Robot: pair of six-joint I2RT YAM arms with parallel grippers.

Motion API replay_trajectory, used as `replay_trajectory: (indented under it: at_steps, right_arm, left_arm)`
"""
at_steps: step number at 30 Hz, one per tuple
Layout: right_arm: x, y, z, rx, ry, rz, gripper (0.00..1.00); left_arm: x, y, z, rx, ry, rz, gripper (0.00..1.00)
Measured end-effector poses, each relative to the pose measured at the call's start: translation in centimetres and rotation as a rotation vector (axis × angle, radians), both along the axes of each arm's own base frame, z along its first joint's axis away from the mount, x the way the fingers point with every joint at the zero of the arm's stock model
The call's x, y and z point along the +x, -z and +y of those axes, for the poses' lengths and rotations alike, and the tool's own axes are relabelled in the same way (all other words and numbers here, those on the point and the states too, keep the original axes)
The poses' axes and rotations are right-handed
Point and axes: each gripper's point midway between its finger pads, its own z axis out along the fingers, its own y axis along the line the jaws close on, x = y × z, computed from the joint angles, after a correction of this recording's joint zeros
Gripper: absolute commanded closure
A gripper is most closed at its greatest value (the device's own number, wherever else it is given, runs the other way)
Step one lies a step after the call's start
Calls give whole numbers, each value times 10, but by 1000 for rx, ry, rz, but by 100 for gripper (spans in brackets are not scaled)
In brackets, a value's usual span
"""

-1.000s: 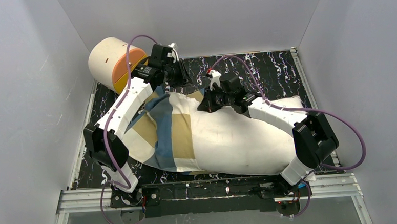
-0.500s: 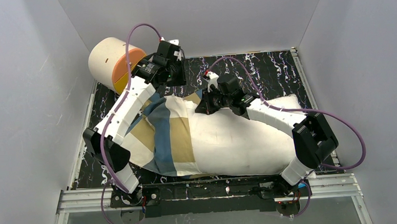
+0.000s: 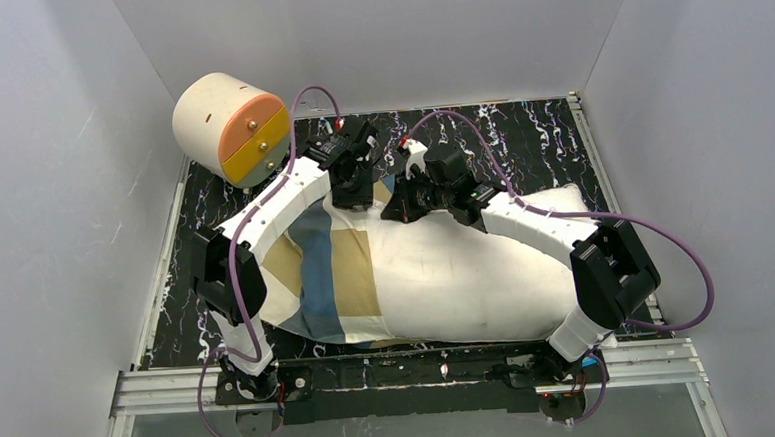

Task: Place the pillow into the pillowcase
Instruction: Stuff the pillow into the pillowcase.

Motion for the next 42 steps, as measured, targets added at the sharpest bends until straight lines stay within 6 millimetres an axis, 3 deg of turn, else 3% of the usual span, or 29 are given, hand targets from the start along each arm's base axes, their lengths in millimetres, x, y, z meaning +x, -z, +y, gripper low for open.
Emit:
replay_trajectory:
  at_steps: [4,9,11,14,20,37,42]
  right_arm:
    - [1,0,0,-2,4,-2,99]
    - [1,0,0,-2,7,-2,99]
    - [1,0,0,-1,8,0,99]
    - [2,0,-1,-1,15,4,99]
    - [4,-1,-1,9,39,11,99]
    - [17,-16,0,133,157,13,99]
    - [15,-12,-1,141,171,21,99]
  left_arm:
    - [1,8,3,18,-7,-4,69]
    - [6,6,0,7,-11,-25,96]
    - [7,5,-4,-17,-9,-30,100]
    - [8,-2,-20,-111,8,-27,100]
    - [10,-34,-47,-314,-2,-51,100]
    - [19,-78,-57,-407,-30,-119,100]
    - [30,-112,-60,-445,-33,-203,100]
